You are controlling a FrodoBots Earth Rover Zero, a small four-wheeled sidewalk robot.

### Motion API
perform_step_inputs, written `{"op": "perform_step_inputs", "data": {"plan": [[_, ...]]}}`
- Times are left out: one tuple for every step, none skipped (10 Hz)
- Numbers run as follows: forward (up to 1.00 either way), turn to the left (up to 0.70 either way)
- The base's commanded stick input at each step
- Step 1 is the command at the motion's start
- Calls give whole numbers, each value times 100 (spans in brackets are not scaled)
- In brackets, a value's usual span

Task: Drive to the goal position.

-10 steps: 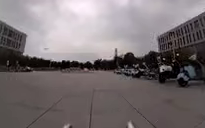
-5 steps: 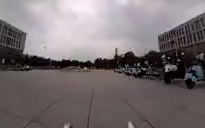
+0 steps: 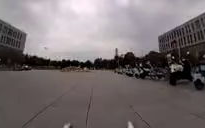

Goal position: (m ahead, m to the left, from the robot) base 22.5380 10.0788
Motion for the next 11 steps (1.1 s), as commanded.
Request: {"op": "perform_step_inputs", "data": {"plan": [[70, 0], [70, 0], [70, 0], [70, 0], [70, 0], [70, 0], [70, 0], [70, 0], [70, 0], [70, 0], [70, 0]]}}
